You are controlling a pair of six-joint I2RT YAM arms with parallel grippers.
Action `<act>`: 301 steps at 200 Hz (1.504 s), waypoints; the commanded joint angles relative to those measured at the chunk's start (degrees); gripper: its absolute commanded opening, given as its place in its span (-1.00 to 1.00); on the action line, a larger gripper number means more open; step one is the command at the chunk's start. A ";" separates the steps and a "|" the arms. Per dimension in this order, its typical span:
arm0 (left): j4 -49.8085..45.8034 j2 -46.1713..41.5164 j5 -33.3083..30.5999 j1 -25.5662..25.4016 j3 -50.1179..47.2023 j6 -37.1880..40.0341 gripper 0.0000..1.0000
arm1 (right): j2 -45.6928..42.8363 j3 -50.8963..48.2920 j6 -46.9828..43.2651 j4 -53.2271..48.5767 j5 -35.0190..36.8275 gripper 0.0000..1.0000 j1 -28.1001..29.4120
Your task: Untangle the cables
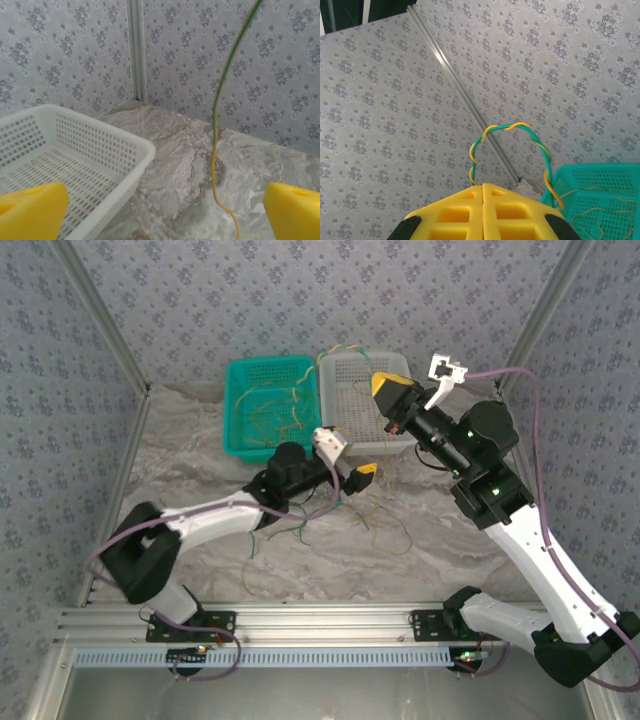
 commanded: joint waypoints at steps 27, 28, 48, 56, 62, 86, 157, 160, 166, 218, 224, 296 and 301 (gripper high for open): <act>15.13 8.64 4.67 1.15 9.26 -7.34 0.98 | -2.68 -1.92 1.80 2.54 4.28 -1.00 1.04; 15.40 8.66 4.76 1.15 9.26 -7.50 0.99 | -2.71 -1.96 1.79 2.46 4.34 -1.00 1.06; 18.03 9.32 6.82 1.16 8.91 -8.55 0.68 | -3.49 -2.32 0.97 0.72 6.32 -1.00 0.87; 17.66 9.53 6.54 1.14 9.05 -8.50 0.31 | -3.78 -2.70 0.68 0.87 6.54 -1.00 0.73; 17.28 9.51 6.59 1.32 8.98 -8.30 0.00 | -4.01 -2.91 0.52 0.89 6.78 -1.00 0.73; 16.07 7.56 4.26 1.51 6.99 -7.93 -0.58 | -5.11 -3.40 -0.82 -0.30 8.68 -1.00 0.18; 9.18 -6.89 1.15 2.10 1.15 -6.43 -1.00 | -6.31 -2.65 -5.14 -7.64 12.82 -1.00 -7.48; 8.71 -7.55 1.05 2.05 1.14 -6.38 -1.00 | -6.27 -2.69 -5.22 -7.65 12.73 -1.00 -7.84; 7.27 -9.04 0.89 2.05 1.31 -6.06 -1.00 | -6.36 -2.85 -5.38 -7.97 12.78 -1.00 -8.64; -1.87 -21.27 5.21 2.96 3.09 -4.43 -1.00 | -4.61 -2.32 -4.89 -12.78 12.80 -1.00 -16.42; -3.02 -22.57 4.75 3.28 3.26 -4.33 -1.00 | -4.65 -2.49 -4.47 -12.89 12.23 -1.00 -17.40; -11.58 -38.13 -8.06 11.31 -3.80 -3.59 -1.00 | -4.60 -6.82 -2.43 -15.39 9.32 -1.00 -25.07; -12.46 -38.97 -9.06 12.70 -4.34 -3.64 -1.00 | -4.55 -7.00 -2.56 -15.77 9.31 -1.00 -25.38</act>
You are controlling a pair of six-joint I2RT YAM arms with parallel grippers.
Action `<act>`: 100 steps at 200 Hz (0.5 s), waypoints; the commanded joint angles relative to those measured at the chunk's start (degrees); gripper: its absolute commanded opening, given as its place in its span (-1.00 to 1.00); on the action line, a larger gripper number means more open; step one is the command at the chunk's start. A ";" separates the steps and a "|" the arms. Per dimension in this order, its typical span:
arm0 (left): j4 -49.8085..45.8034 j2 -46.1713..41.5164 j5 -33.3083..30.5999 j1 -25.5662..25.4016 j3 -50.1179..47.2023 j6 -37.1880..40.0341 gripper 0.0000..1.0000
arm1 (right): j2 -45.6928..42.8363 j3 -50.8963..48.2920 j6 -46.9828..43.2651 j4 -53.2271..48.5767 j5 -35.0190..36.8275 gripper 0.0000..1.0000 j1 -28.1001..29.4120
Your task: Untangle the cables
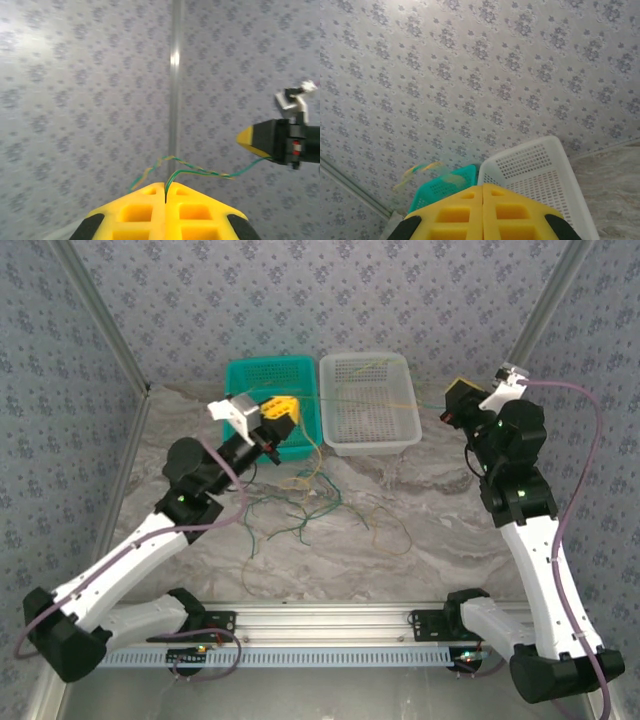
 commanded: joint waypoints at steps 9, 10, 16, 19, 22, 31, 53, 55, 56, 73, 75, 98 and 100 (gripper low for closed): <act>-5.80 -5.59 -8.30 6.57 -2.47 0.86 -1.00 | -0.20 -1.91 0.84 -3.07 -0.89 -1.00 -2.69; -6.11 -5.62 -8.31 6.93 -2.40 0.74 -1.00 | -0.22 -1.91 0.85 -3.18 -0.92 -1.00 -2.73; -8.27 -6.19 -8.48 9.28 -2.06 -0.08 -1.00 | -0.19 -2.07 0.92 -3.53 -1.25 -1.00 -3.35; -8.97 -6.34 -8.57 10.55 -1.92 -0.49 -1.00 | -0.13 -2.18 0.98 -3.63 -1.42 -1.00 -3.65; -9.49 -6.58 -8.62 11.76 -1.95 -0.85 -1.00 | -0.19 -2.26 1.10 -3.62 -1.68 -1.00 -3.88; -9.87 -7.16 -9.06 15.19 -2.31 -1.67 -1.00 | -0.32 -2.82 1.35 -3.60 -2.24 -1.00 -4.55; -12.16 -7.15 -9.56 23.10 -1.45 -4.43 -1.00 | -0.83 -3.82 1.50 -3.95 -1.79 -1.00 -5.80; -12.21 -7.11 -9.77 23.62 -1.41 -4.54 -1.00 | -0.85 -3.84 1.47 -4.05 -1.65 -1.00 -5.95; -12.26 -7.09 -9.92 23.89 -1.39 -4.51 -1.00 | -0.81 -3.89 1.47 -4.11 -1.61 -1.00 -5.99; -12.40 -6.22 -11.94 28.95 -1.29 -5.62 -1.00 | -1.08 -3.85 1.53 -6.13 1.00 -1.00 -7.11; -12.55 -6.02 -11.97 29.58 -1.22 -5.89 -1.00 | -1.11 -3.80 1.61 -6.46 1.38 -1.00 -7.33; -14.20 -4.48 -12.27 35.12 -0.32 -8.87 -1.00 | -1.80 -3.84 3.37 -10.32 5.65 -1.00 -10.10; -14.08 -4.44 -12.20 35.43 -0.38 -9.05 -1.00 | -1.93 -3.91 3.70 -10.67 5.77 -1.00 -10.50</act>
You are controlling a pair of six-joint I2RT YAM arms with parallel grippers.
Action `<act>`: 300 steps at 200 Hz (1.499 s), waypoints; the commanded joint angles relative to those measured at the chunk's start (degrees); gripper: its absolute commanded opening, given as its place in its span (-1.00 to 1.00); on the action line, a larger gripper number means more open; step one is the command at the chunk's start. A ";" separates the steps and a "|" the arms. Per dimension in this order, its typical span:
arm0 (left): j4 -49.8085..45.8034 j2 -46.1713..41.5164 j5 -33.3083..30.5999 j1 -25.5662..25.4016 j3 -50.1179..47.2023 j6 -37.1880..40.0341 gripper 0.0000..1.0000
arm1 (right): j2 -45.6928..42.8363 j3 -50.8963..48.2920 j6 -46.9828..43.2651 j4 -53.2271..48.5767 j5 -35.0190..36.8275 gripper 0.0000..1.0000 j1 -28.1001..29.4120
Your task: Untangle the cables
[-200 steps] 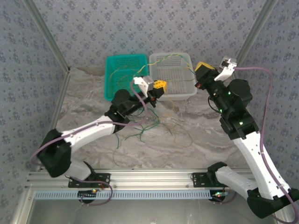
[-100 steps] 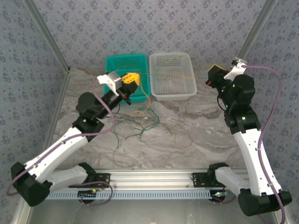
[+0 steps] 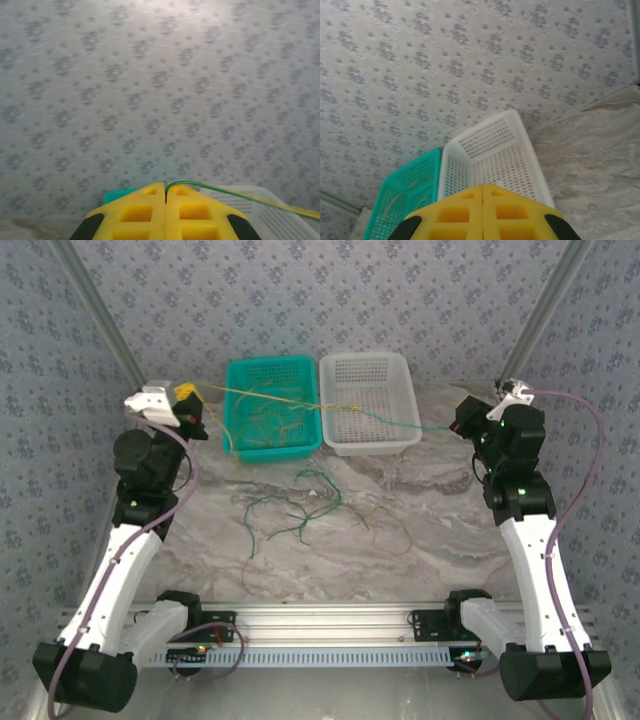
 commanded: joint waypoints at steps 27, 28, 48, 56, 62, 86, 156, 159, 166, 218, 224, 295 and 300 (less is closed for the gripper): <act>0.60 1.73 -5.65 7.17 2.20 -5.23 -1.00 | -3.24 -0.82 6.89 -9.46 9.66 -1.00 -8.22; 0.59 1.76 -5.79 7.22 2.23 -5.28 -1.00 | -3.32 -0.96 7.01 -9.59 9.59 -1.00 -8.48; 0.31 2.53 -6.29 9.32 3.40 -6.18 -1.00 | -4.27 -1.62 8.88 -11.00 10.36 -1.00 -12.77; 0.75 2.57 -6.29 10.51 3.45 -6.58 -1.00 | -4.56 -1.75 9.39 -12.10 10.71 -1.00 -14.12; 1.08 2.62 -6.36 11.31 3.43 -6.82 -1.00 | -4.61 -1.92 9.49 -12.47 10.62 -1.00 -15.09; -1.18 4.38 -6.39 14.57 5.41 -7.81 -1.00 | -4.58 -2.73 10.22 -12.90 8.92 -1.00 -19.10; -2.64 7.05 5.26 12.49 11.07 -8.86 -1.00 | -4.85 -4.69 10.29 -4.52 -5.05 -1.00 -20.79; -2.90 7.06 5.17 11.76 11.54 -8.18 -1.00 | -4.88 -4.54 9.94 -4.33 -5.46 -1.00 -20.53; -3.73 7.28 5.43 10.21 12.72 -6.89 -1.00 | -5.02 -4.00 9.22 -4.03 -6.18 -1.00 -19.87; -5.24 11.30 9.31 5.87 22.54 -5.91 -1.00 | -7.08 -0.50 7.17 -5.00 -1.48 -1.00 -13.25; -5.26 12.64 9.49 5.68 24.02 -5.55 -1.00 | -7.31 -0.40 7.02 -4.92 -1.05 -1.00 -12.70; -8.14 34.40 16.15 4.92 58.80 -8.49 -1.00 | -6.83 -0.99 6.67 -4.90 1.37 -1.00 -10.13; -8.85 36.58 16.96 4.86 62.38 -9.12 -1.00 | -6.71 -1.09 6.66 -4.81 1.47 -1.00 -10.15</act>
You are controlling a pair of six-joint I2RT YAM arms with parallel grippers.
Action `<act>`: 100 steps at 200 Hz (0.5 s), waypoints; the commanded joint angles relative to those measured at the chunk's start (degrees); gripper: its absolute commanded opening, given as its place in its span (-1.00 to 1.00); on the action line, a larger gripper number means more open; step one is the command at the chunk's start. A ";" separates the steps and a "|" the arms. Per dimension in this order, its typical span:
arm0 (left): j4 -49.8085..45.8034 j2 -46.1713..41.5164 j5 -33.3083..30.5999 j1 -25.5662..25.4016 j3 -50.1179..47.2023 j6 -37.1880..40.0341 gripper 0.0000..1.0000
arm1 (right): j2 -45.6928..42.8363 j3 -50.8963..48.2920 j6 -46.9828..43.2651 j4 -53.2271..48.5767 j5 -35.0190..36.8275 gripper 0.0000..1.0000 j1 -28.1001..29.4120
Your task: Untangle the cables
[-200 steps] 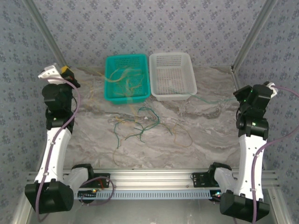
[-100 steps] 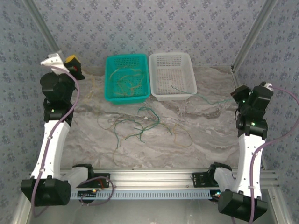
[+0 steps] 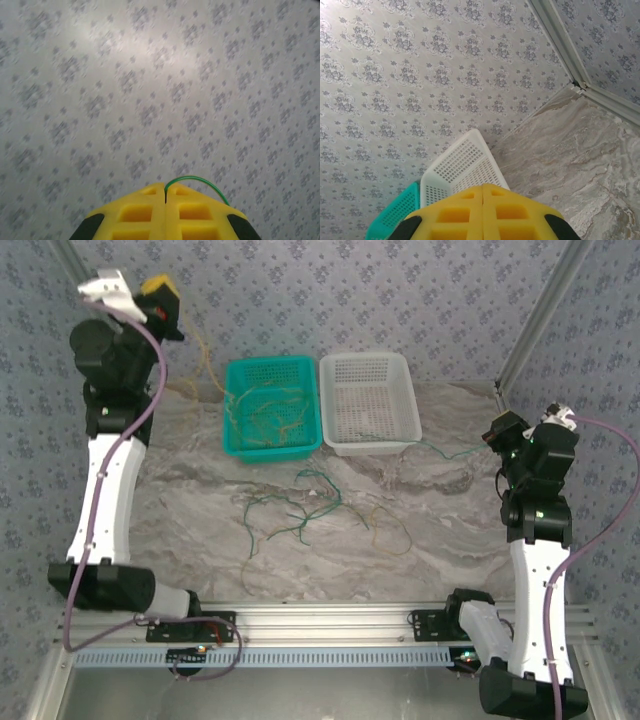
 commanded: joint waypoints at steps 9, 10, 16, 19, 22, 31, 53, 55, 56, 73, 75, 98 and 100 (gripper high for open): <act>-2.02 9.82 5.79 -0.40 18.80 -3.00 -1.00 | 0.41 0.02 -0.75 1.17 1.79 -1.00 0.59; -2.29 10.17 5.89 -0.48 19.47 -3.04 -1.00 | 0.46 0.03 -0.75 1.24 1.83 -1.00 0.61; -3.77 12.54 6.62 -0.72 23.64 -3.23 -1.00 | 0.70 -0.04 -0.75 1.30 1.89 -1.00 0.63; -4.69 13.86 6.79 -0.95 25.97 -3.10 -1.00 | 0.87 -0.13 -0.75 1.38 1.97 -1.00 0.74; -5.59 15.24 6.89 -1.13 28.34 -2.97 -1.00 | 0.94 -0.22 -0.76 1.51 2.04 -1.00 0.74; -8.52 19.24 7.13 -1.70 35.47 -2.00 -1.00 | 1.21 -0.45 -0.75 1.86 2.20 -1.00 0.88; -16.38 31.67 7.18 -2.23 59.09 -1.18 -1.00 | 1.90 -0.76 -0.85 2.59 2.29 -1.00 1.11; -17.02 33.21 7.05 -2.23 61.41 -1.41 -1.00 | 1.98 -0.69 -0.88 2.55 2.31 -1.00 1.12; -17.30 33.77 6.96 -2.27 62.49 -1.50 -1.00 | 1.99 -0.68 -0.91 2.54 2.31 -1.00 1.13; -20.54 43.12 6.19 -2.19 78.20 -3.32 -1.00 | 2.11 -0.88 -0.82 2.75 2.42 -1.00 1.31; -20.57 43.83 6.13 -2.22 79.00 -3.62 -1.00 | 2.10 -0.92 -0.77 2.83 2.52 -1.00 1.32; -19.44 45.05 6.81 -2.27 76.77 -5.27 -1.00 | 2.41 -1.01 -1.09 2.99 2.84 -1.00 1.67; -19.43 44.84 6.92 -2.33 75.96 -5.21 -1.00 | 2.37 -0.99 -1.03 2.96 2.77 -1.00 1.63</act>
